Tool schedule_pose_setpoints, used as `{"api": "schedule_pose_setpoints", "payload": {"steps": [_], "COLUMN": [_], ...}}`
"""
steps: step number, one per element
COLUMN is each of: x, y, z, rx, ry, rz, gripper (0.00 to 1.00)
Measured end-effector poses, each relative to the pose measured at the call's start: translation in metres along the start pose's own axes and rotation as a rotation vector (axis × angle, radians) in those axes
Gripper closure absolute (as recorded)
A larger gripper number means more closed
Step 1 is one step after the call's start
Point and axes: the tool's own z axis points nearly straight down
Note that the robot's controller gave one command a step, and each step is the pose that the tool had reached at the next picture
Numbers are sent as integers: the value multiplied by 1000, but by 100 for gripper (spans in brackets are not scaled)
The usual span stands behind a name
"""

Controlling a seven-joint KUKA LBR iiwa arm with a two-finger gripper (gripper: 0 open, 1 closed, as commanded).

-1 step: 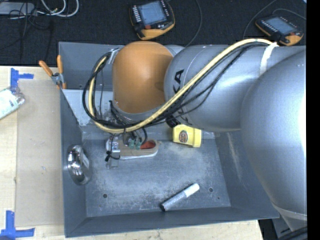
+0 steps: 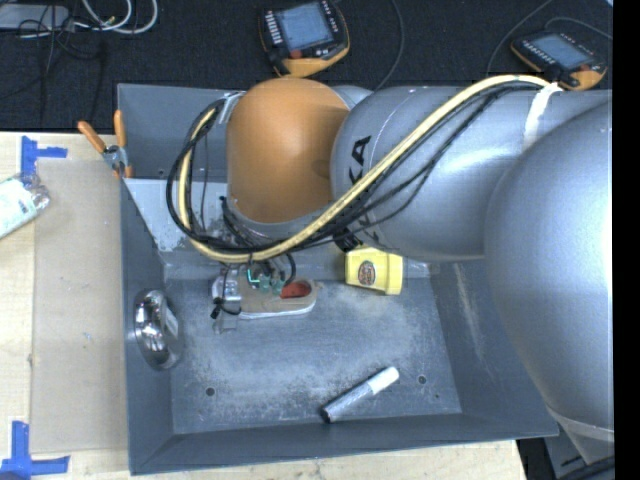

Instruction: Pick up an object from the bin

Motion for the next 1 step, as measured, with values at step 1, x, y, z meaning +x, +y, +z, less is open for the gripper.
{"api": "schedule_pose_setpoints", "payload": {"steps": [1], "x": [-17], "y": [-71], "z": [-26], "rx": [1], "ry": [-3], "rz": [196], "gripper": [0]}}
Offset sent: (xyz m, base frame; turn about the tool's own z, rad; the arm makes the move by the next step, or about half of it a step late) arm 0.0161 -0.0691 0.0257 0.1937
